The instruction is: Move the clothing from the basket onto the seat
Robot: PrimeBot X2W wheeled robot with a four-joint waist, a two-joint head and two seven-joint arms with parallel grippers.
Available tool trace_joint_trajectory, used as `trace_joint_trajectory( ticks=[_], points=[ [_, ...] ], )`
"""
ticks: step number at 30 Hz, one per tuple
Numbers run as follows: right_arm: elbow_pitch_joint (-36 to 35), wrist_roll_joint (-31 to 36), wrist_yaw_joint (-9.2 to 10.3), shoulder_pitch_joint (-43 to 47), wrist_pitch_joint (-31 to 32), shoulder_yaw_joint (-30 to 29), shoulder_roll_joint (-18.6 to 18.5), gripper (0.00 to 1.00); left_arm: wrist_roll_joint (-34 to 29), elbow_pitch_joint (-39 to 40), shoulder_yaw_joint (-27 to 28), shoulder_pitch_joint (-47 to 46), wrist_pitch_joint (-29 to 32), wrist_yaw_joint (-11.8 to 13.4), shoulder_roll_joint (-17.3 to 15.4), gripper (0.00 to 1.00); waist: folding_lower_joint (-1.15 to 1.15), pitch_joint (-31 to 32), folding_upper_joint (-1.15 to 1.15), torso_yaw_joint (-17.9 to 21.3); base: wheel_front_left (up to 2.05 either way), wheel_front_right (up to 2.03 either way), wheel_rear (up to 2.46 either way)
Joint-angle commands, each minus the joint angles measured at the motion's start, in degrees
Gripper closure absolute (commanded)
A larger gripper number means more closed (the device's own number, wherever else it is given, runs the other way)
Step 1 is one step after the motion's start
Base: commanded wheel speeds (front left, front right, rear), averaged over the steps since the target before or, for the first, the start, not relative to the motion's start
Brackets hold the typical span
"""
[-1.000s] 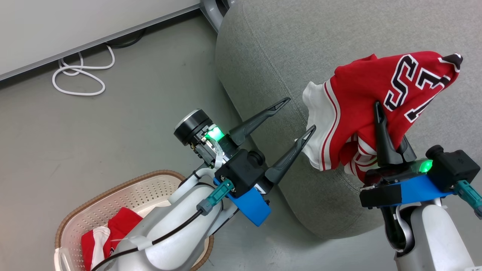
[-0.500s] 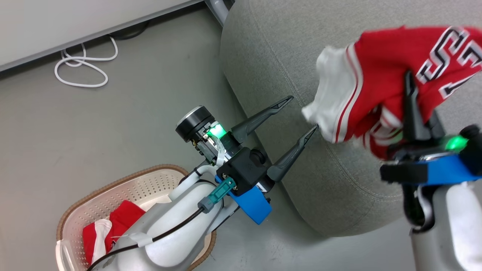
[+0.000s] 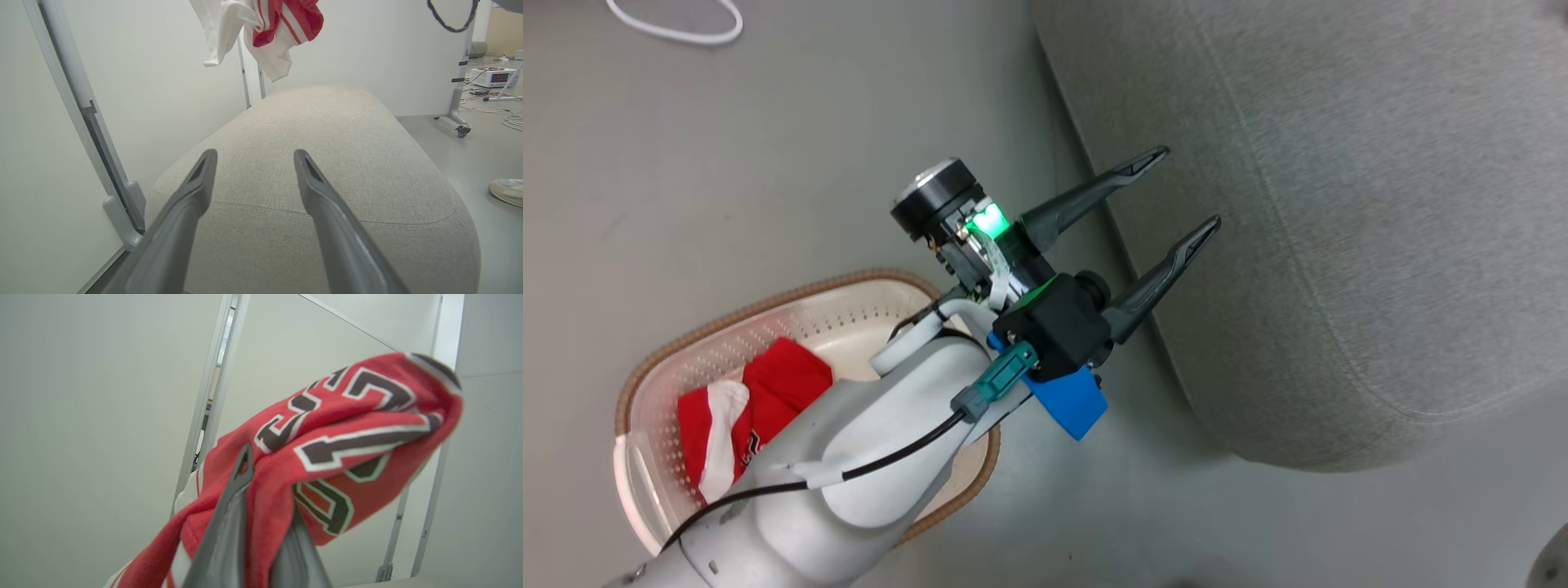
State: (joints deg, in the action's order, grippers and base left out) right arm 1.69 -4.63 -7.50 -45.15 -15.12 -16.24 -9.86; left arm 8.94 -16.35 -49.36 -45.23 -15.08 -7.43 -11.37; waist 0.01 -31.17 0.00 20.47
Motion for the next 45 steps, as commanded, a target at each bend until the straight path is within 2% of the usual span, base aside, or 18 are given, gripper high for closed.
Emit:
trace_joint_trajectory(
  ticks=[1, 8, 14, 22, 32, 33, 34, 40, 45],
  points=[
    [0.28, -0.17, 0.00, -3.48, -0.06, -1.83, -1.70, 1.00, -0.46, 0.02, -0.31, -2.02, -0.16, -0.05, -0.31, 0.00, -0.01, -4.58, 0.00, -2.21, 0.00, 0.00, 0.00],
    [5.35, -1.73, 0.00, -11.53, -0.05, -9.79, -8.12, 1.00, -0.92, 0.25, -0.76, -6.33, -0.15, -0.05, -0.38, 0.00, -0.01, -11.26, 0.00, -4.43, 0.00, 0.00, 0.00],
    [16.06, -1.67, 0.00, -13.38, -0.06, -11.54, -10.94, 1.00, -1.10, 0.30, -0.54, -8.11, -0.15, -0.06, -0.42, 0.00, -0.01, -14.73, 0.00, -5.29, 0.00, 0.00, 0.00],
    [30.63, -0.20, 0.00, -13.81, -0.05, -10.43, -9.75, 1.00, -1.36, 0.25, -1.19, -9.24, -0.15, -0.06, -0.10, 0.00, -0.01, -16.74, 0.00, -6.20, 0.00, 0.00, 0.00],
    [41.48, 0.78, 0.00, -13.75, -0.04, -10.79, -9.03, 1.00, -0.84, 0.20, -1.09, -9.84, -0.15, -0.06, 0.21, 0.00, -0.01, -16.47, 0.00, -7.06, 0.00, 0.00, 0.00],
    [41.63, 0.94, 0.00, -13.99, -0.04, -10.82, -8.83, 0.61, -0.86, 0.15, -0.96, -9.76, -0.15, -0.06, 0.14, 0.00, -0.01, -16.22, 0.00, -7.00, 0.00, 0.00, 0.00],
    [41.63, 0.68, 0.00, -13.96, -0.04, -10.90, -8.50, 0.00, -0.85, 0.11, -0.87, -9.56, -0.16, -0.06, 0.17, 0.00, -0.01, -15.93, 0.00, -6.94, 0.00, 0.00, 0.00],
    [38.45, 0.28, 0.00, -8.37, -0.04, -11.64, -7.28, 0.00, -0.67, 0.46, 0.03, -7.16, -0.15, -0.03, 0.96, 0.00, -0.01, -11.66, 0.00, -6.88, 0.00, 0.00, 0.00],
    [31.62, 0.60, 0.00, 0.92, -0.05, -12.07, -5.19, 0.00, -0.38, 0.86, 1.78, -3.75, -0.15, 0.45, 1.81, 0.00, -0.01, -5.86, 0.00, -7.22, 0.00, 0.00, 0.00]
  ],
)
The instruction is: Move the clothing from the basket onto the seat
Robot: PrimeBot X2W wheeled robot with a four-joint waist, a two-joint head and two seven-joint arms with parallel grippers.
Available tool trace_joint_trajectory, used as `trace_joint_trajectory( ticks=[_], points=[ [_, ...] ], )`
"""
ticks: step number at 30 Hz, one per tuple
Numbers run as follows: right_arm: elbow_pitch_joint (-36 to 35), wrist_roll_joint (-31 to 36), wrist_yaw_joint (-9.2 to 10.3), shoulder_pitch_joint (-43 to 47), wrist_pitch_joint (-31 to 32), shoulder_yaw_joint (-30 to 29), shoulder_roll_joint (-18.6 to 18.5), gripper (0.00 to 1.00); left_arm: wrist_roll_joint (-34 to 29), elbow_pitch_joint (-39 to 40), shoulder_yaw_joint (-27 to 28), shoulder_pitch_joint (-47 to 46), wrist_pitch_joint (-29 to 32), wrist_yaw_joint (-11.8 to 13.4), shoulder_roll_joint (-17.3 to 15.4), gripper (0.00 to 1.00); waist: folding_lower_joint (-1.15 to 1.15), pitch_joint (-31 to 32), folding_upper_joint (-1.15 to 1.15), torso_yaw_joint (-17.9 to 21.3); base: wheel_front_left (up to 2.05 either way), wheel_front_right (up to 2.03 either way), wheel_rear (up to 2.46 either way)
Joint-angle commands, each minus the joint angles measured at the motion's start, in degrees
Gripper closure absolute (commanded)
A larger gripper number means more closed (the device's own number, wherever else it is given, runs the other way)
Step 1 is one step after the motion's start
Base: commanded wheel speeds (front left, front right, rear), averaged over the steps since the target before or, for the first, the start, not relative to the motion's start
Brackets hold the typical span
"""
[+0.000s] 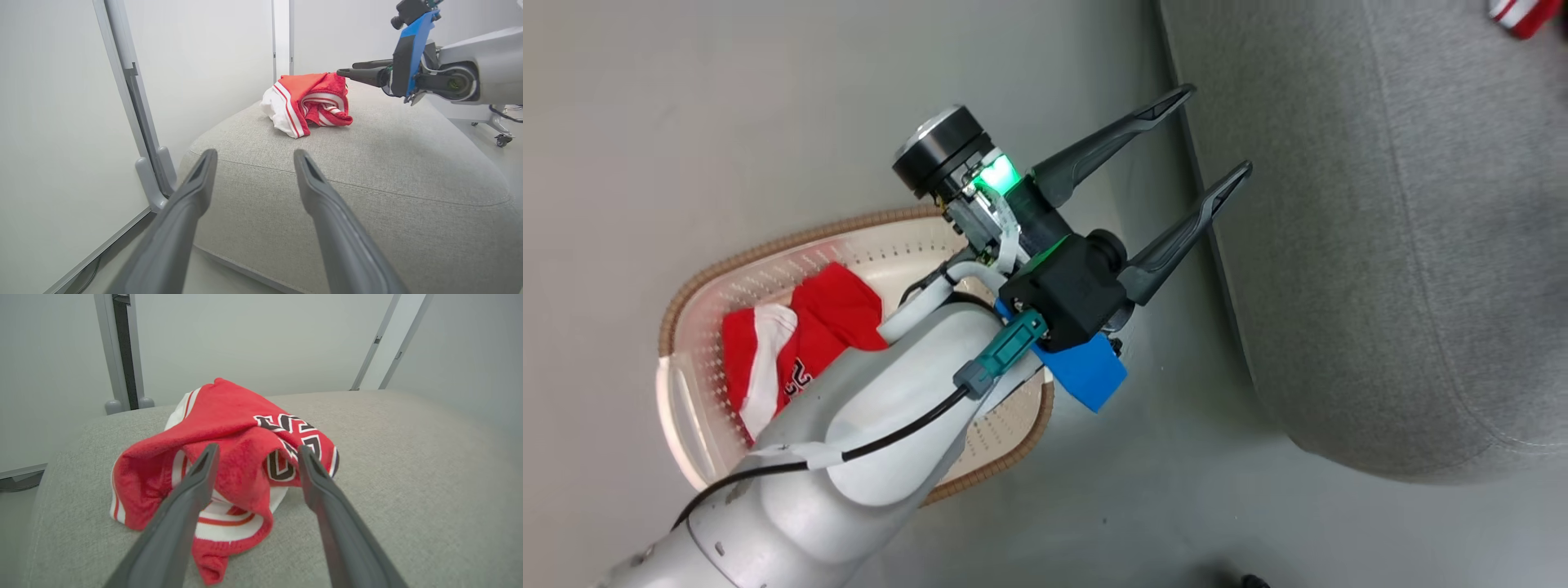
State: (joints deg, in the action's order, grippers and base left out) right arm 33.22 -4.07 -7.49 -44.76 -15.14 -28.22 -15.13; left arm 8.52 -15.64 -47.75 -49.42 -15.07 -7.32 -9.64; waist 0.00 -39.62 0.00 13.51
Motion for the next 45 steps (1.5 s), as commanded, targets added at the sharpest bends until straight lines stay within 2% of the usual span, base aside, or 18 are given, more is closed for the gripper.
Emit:
trace_joint_trajectory(
  ticks=[1, 7, 17, 23, 34, 45],
  points=[
    [-1.31, 0.19, -0.01, 2.44, -0.02, -0.20, 0.51, 0.00, 0.08, 0.24, 0.53, 1.09, -0.16, 0.36, 0.17, 0.00, 0.00, 3.67, 0.00, -0.38, 0.00, 0.00, 0.00],
    [-11.16, 0.37, -0.01, 12.14, -0.01, 1.83, 3.62, 0.00, 0.70, 0.82, 4.28, 6.27, -0.16, 1.36, 0.21, 0.00, 0.00, 10.35, 0.00, -1.54, 0.00, 0.00, 0.00],
    [-21.35, -0.48, -0.01, 20.62, -0.02, 13.55, 7.13, 0.00, 1.93, 2.70, 14.17, 17.77, -0.17, 4.51, -0.67, 0.00, 0.00, 19.39, 0.00, -6.43, 0.00, 0.00, 0.00],
    [-23.55, -1.73, -0.01, 23.97, -0.02, 19.05, 8.12, 0.00, 2.17, 4.03, 21.53, 23.53, -0.16, 5.78, -0.39, 0.00, 0.00, 23.32, 0.00, -10.35, 0.00, 0.00, 0.00],
    [-25.83, -1.55, -0.01, 30.66, -0.01, 24.25, 9.65, 0.00, 0.69, 5.29, 33.54, 33.35, -0.17, 5.61, 1.15, 0.00, 0.00, 29.12, 0.00, -14.65, 0.00, 0.00, 0.00],
    [-26.25, -1.42, -0.01, 37.40, -0.01, 25.64, 11.40, 0.00, -1.16, 6.25, 39.52, 39.82, -0.16, 4.14, 3.27, 0.00, 0.00, 32.64, 0.00, -15.97, 0.00, 0.00, 0.00]
  ],
)
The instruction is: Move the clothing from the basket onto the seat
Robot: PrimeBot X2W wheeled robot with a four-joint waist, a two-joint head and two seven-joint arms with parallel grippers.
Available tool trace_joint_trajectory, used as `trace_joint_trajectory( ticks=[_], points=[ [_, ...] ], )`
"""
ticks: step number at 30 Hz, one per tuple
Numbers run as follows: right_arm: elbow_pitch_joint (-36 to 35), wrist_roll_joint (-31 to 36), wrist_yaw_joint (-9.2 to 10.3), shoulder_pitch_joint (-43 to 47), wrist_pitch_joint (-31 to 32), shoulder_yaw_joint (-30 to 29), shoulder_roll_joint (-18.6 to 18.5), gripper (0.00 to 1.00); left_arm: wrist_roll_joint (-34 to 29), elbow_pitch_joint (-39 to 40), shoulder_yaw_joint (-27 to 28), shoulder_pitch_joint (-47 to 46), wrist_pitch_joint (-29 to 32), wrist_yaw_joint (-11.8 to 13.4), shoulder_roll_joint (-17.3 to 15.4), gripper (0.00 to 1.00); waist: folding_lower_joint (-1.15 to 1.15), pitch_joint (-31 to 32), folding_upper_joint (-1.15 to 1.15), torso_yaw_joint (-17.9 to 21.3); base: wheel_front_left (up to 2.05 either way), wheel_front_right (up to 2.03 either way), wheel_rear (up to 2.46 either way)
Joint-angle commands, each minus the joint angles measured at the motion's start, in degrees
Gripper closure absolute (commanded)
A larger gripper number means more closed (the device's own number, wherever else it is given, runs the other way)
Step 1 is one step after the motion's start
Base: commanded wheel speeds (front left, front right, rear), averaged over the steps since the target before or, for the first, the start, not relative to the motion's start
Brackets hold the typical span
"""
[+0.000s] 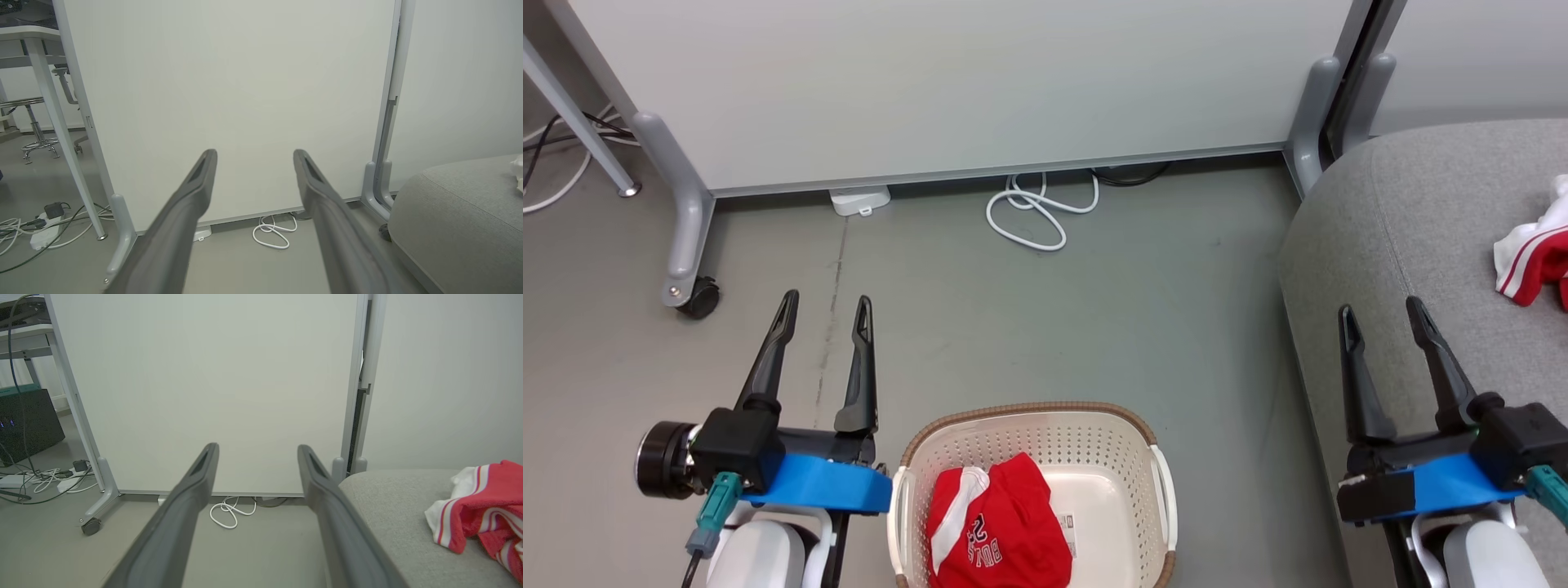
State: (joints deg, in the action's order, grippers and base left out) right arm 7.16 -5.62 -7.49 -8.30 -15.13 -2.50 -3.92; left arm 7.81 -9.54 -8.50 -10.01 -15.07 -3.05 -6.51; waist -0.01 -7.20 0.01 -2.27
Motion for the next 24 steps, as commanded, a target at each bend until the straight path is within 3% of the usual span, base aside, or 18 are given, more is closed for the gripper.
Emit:
trace_joint_trajectory(
  ticks=[1, 24],
  points=[
    [-0.16, 0.12, -0.01, 1.36, -0.03, -0.08, 0.29, 0.00, -0.48, 0.18, 0.66, 0.78, -0.16, -0.33, 0.33, 0.00, 0.01, 0.31, -0.01, -0.26, 0.00, 0.00, 0.00],
    [0.85, -0.14, -0.01, 3.40, -0.02, -0.95, 1.04, 0.00, -2.76, -0.62, 4.31, 2.93, -0.17, -2.42, 2.88, 0.00, 0.01, 1.10, -0.01, -0.75, 0.00, 0.00, 0.00]
  ],
)
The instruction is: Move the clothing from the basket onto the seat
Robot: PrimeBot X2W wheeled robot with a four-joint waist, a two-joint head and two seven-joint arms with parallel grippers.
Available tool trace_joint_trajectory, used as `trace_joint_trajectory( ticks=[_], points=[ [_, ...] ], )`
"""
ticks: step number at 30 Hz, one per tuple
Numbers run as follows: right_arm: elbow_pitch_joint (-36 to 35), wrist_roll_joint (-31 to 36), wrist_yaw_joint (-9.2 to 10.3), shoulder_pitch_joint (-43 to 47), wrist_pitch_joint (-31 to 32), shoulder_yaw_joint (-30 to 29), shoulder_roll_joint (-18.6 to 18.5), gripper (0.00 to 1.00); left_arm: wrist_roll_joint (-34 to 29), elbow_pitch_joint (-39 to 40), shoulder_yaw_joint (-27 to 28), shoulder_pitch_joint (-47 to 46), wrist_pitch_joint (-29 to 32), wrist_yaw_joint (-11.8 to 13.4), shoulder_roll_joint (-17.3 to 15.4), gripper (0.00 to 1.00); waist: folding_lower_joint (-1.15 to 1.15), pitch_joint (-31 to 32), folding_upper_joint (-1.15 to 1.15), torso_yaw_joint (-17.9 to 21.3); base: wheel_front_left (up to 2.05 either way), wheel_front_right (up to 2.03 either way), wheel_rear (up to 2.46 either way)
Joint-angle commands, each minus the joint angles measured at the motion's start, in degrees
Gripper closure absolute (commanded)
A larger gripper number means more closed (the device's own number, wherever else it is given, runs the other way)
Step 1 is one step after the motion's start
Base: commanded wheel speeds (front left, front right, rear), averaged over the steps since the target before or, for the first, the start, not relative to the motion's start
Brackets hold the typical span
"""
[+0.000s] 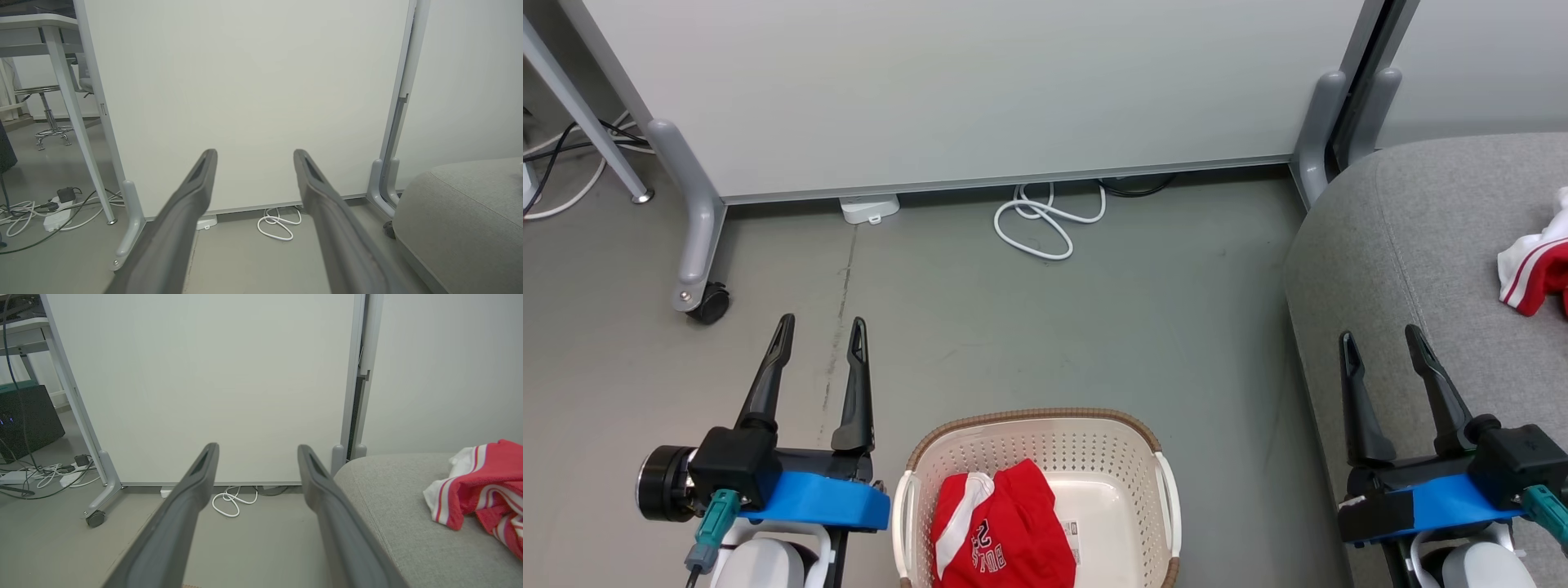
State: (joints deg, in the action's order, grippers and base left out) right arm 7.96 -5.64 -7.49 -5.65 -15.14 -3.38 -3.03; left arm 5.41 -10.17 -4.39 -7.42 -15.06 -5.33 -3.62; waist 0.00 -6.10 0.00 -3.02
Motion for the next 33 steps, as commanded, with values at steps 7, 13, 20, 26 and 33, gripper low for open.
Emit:
trace_joint_trajectory(
  ticks=[7, 13, 20, 26, 33],
  points=[
    [0.00, -0.11, -0.01, 0.80, -0.01, -0.19, 0.18, 0.00, -0.80, -0.10, 0.70, 0.35, -0.18, -0.42, 0.26, 0.00, 0.00, 0.19, 0.00, -0.03, 0.00, 0.00, 0.00],
    [0.07, -0.48, -0.01, 0.60, -0.01, -0.10, 0.19, 0.00, -1.25, -0.59, 0.67, -0.82, -0.17, -0.79, 0.39, 0.00, 0.00, 0.08, 0.00, -0.08, 0.00, 0.00, 0.00],
    [-0.57, -0.09, -0.01, -1.79, -0.01, 0.36, 0.18, 0.00, -2.34, -3.96, -2.59, -6.04, -0.17, -1.83, -1.65, 0.00, 0.00, -1.69, 0.00, 0.44, 0.00, 0.00, 0.00],
    [-1.53, 0.52, -0.01, -4.68, -0.01, 1.01, -0.29, 0.00, -2.24, -11.00, -9.23, -12.81, -0.18, -2.10, -4.55, 0.00, 0.00, -5.76, 0.00, 1.49, 0.00, 0.00, 0.00],
    [-3.06, 0.73, -0.01, -9.94, -0.01, 2.15, -1.84, 0.00, 0.27, -23.30, -21.91, -21.64, -0.17, -2.14, -8.09, 0.00, 0.00, -13.60, 0.00, 3.41, 0.00, 0.00, 0.00]
  ],
)
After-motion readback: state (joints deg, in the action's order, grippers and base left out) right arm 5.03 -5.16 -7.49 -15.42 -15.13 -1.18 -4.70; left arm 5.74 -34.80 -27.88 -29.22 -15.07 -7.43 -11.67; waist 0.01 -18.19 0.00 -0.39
